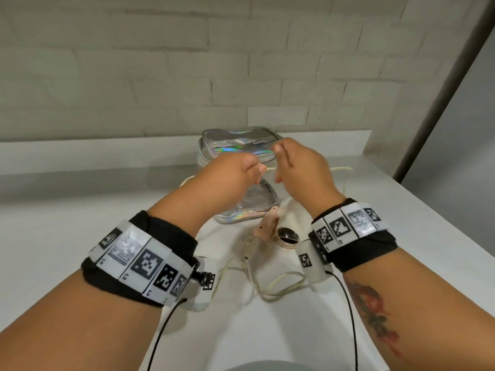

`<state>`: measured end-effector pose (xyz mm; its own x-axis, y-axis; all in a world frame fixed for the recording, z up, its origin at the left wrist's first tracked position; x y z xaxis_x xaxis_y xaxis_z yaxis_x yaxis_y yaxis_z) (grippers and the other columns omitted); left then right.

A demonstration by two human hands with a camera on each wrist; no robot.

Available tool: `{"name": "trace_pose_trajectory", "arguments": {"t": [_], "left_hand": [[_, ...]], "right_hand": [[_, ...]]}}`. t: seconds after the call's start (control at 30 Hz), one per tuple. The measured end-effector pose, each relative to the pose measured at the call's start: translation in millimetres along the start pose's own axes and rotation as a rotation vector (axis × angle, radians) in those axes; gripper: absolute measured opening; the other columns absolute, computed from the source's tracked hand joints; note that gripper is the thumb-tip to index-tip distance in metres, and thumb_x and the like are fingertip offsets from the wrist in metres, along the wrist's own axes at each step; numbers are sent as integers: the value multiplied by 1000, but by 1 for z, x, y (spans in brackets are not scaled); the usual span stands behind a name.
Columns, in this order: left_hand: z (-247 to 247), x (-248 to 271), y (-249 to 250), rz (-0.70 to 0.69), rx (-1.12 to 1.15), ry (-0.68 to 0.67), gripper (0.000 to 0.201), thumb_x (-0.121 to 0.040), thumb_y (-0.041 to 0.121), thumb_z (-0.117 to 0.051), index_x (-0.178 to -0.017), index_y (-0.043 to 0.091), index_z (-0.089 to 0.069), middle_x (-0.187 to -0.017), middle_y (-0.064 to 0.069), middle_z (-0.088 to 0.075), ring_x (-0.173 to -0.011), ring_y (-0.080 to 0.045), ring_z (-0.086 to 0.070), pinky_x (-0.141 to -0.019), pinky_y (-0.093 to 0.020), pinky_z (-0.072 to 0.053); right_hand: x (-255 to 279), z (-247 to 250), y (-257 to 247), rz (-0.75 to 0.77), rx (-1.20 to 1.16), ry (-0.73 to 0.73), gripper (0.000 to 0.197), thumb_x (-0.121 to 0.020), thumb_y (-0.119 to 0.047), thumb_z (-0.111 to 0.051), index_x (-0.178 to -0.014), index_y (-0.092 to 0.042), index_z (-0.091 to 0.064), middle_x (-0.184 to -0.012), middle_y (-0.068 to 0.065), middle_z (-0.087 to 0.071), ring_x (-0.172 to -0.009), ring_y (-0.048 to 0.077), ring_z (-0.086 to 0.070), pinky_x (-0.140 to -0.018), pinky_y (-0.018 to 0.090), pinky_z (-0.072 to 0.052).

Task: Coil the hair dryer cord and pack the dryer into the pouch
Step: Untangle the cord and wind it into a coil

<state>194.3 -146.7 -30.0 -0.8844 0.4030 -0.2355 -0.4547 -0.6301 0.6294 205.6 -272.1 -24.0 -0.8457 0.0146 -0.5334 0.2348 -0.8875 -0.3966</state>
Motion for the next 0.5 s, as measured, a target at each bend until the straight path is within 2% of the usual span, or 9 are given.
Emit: {"name": "trace_pose_trajectory", "arguments": {"t": [0.07, 0.17, 0.27, 0.4, 0.5], "left_hand": [[-6, -3, 5, -14, -12, -18, 26, -98, 28, -46, -77, 17, -56, -70, -2, -54, -68, -22, -53, -64, -34, -44], [-7, -4, 5, -36, 66, -26, 30, -97, 26, -45, -69, 23, -52, -68, 0, -53, -63, -19, -50, -66, -38, -47], [-2, -1, 6, -74, 23, -29, 29, -97, 24, -45, -68, 25, -51, -61, 4, -51, -56, -14, -49, -56, -26, -39], [4, 3, 5, -114, -89, -44, 28, -97, 26, -44, -71, 23, -53, -67, 1, -51, -64, -19, -51, -61, -32, -41], [8, 5, -2, -96, -141, -49, 28, -97, 27, -46, -70, 22, -54, -62, 3, -47, -59, -17, -44, -62, -33, -41]], "right_hand": [[2, 1, -19, 17, -141, 35, 29, -99, -31, -35, -113, -19, -58, -88, 8, -72, -82, 29, -66, -73, 37, -51], [-1, 6, -22, -43, -257, 74, 28, -97, -28, -43, -120, -21, -56, -96, 6, -70, -89, 23, -64, -76, 33, -47], [-5, 10, -15, -81, -239, 83, 30, -94, -30, -47, -122, -22, -54, -86, -2, -67, -83, 18, -61, -73, 31, -46], [-11, 22, 13, -170, -209, 166, 26, -93, -31, -47, -117, -24, -55, -62, -9, -52, -69, 19, -57, -63, 27, -39], [-13, 30, 38, -250, -215, 207, 24, -92, -30, -47, -114, -24, -56, -67, -3, -58, -70, 22, -59, -65, 30, -44]]}}
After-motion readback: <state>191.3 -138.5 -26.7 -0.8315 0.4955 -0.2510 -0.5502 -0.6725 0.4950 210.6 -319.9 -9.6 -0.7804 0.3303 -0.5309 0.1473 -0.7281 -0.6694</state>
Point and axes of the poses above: each hand's wrist, its own x-axis away from the middle knuckle, its own z-axis out of the back of the hand, y = z × x, the point moved 10 cm from there along -x, towards the middle knuckle
